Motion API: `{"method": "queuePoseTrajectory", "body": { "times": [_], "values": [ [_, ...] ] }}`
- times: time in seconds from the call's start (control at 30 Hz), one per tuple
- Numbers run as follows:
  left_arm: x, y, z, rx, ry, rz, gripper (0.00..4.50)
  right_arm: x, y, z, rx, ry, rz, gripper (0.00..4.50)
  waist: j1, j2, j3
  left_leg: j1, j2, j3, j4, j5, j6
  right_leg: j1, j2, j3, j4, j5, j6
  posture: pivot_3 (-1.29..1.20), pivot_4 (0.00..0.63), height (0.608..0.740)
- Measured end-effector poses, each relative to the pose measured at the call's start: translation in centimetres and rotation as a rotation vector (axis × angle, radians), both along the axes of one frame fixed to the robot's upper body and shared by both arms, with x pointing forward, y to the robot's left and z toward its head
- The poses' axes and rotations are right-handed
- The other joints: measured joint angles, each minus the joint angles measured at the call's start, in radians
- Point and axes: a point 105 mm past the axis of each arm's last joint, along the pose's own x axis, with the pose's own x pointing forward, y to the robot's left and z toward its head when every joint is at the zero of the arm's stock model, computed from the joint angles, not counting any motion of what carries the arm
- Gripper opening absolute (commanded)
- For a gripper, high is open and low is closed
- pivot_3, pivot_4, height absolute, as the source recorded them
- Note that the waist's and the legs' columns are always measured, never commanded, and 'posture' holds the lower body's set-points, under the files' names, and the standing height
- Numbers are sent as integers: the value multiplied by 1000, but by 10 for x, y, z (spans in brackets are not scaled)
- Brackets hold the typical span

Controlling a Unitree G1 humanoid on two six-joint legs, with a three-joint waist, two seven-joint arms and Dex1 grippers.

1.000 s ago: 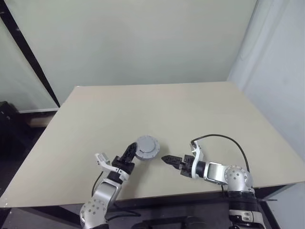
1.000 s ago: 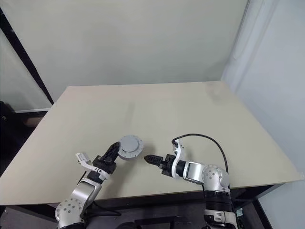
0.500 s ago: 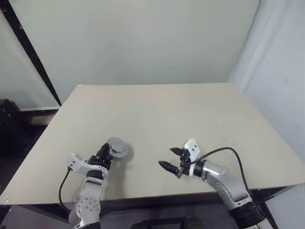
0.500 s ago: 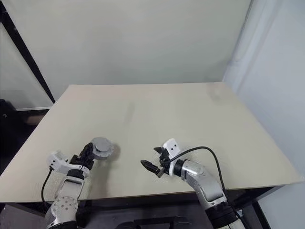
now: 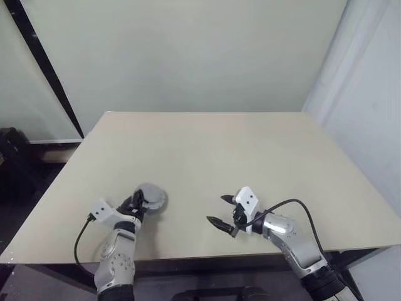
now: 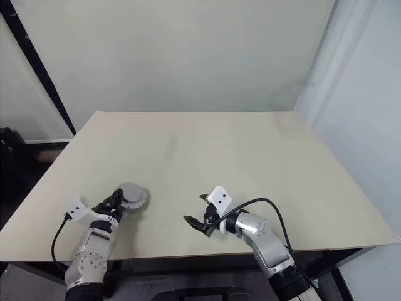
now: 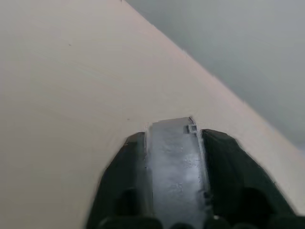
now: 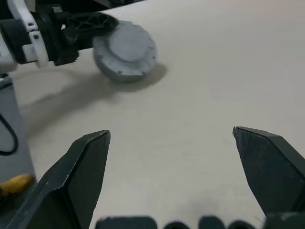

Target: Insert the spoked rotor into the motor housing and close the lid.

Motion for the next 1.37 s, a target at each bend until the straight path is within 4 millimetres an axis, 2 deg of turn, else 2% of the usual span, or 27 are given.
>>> {"method": "queuePoseTrajectory", "body": {
  "times": [0.13, 0.27, 0.4, 0.5, 0.63, 0.77, 0.87, 1.1, 1.37],
  "values": [
    [-9, 9, -6, 45, 34, 30, 4473, 1, 0, -2, -6, 0, -8, 4500, 2, 0, 0, 0, 0, 0, 0, 0, 0, 0, 0, 0, 0, 0, 0, 0, 0, 740],
    [-23, 22, -4, 169, 50, 16, 4473, 6, 1, -3, 4, 3, -49, 4500, 0, 0, 0, 0, 0, 0, 0, 0, -1, 0, 0, 0, 0, 0, 0, 0, 0, 740],
    [-29, 19, 29, 334, -44, -113, 4473, 22, -14, 0, 12, -12, -170, 4500, 4, 0, 0, -1, 0, 0, 0, 1, -2, -1, -1, -1, 0, 0, 0, 0, 0, 740],
    [-28, -5, 53, 381, -124, -283, 4473, 32, -27, 6, 24, -22, -236, 4500, 6, 0, 0, -1, 0, 1, 1, 0, -1, 0, -2, -1, 0, 0, -1, 0, 0, 740],
    [-29, -54, 70, 413, -180, -583, 4473, 35, -55, 1, 0, 4, -314, 4500, 5, 1, 0, -1, 0, 1, 1, 0, -1, -1, -2, 0, 0, 0, 0, 0, 0, 740],
    [-27, -79, 70, 424, -170, -749, 4473, 32, -87, -5, -50, 31, -400, 4500, 3, 4, 0, 0, 1, 0, 0, 0, 0, -1, 0, 0, 1, 0, 0, 0, 0, 740],
    [-23, -95, 71, 443, -181, -824, 4473, 29, -101, -3, -64, 32, -453, 4500, -1, 4, 0, 0, 1, 0, 0, 0, 0, 0, 0, 0, 2, 0, 0, 0, 0, 740],
    [-21, -106, 70, 480, -175, -902, 4473, 20, -128, -5, -88, 53, -538, 4500, -1, 4, 0, 0, 0, 1, 1, 0, 0, 0, 0, 1, 1, -1, 2, 0, 0, 740],
    [-19, -108, 63, 489, -152, -923, 4473, 17, -139, -1, -80, 60, -560, 4500, -1, 4, 0, 8, 1, 1, -1, 0, 1, 7, 0, 2, 1, -3, 4, 0, 0, 740]
  ]
}}
